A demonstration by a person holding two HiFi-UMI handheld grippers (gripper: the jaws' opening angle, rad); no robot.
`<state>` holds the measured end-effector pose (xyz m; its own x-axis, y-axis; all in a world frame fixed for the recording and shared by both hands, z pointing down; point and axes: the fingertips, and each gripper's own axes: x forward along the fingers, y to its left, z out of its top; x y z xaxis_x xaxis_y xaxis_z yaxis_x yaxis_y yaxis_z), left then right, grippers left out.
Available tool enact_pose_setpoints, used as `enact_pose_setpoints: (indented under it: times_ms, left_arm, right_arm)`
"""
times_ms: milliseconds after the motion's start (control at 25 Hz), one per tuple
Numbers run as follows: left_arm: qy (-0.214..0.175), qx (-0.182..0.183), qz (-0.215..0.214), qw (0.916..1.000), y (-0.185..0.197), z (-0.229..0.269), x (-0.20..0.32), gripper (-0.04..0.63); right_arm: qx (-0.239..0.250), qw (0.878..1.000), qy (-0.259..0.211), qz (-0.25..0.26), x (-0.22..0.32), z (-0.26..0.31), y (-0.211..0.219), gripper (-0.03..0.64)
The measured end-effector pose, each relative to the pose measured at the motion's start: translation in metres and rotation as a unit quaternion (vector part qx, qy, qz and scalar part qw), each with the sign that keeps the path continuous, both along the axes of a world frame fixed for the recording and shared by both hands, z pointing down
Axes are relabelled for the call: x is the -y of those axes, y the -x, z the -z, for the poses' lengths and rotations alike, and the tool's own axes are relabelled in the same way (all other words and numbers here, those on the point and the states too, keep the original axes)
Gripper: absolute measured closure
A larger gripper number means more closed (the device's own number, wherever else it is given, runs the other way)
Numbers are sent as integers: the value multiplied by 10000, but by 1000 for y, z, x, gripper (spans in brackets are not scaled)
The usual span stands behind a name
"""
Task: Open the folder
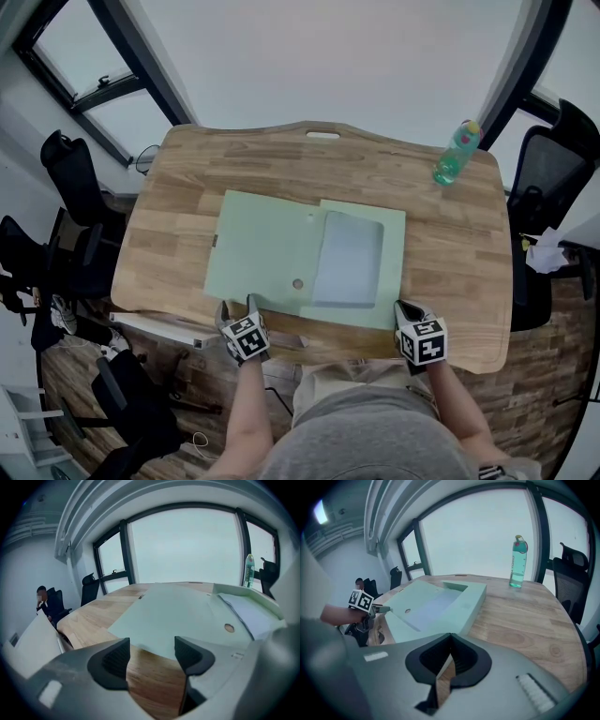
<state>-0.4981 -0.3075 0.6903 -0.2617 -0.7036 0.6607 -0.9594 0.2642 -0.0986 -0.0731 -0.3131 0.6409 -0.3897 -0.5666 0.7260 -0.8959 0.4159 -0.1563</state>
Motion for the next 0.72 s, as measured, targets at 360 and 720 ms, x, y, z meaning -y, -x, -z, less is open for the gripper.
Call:
enact_pose_setpoints:
  times_ms: [360, 720]
  left_arm:
    - [-6, -12, -47, 10000, 0, -10, -1, 298]
    - [80, -21, -107, 9999, -1, -6, -1, 298]
  right_arm:
    - [-27, 9999, -25, -126, 1, 0, -2, 617]
    - [2, 9998, -100, -199, 1, 0, -2, 617]
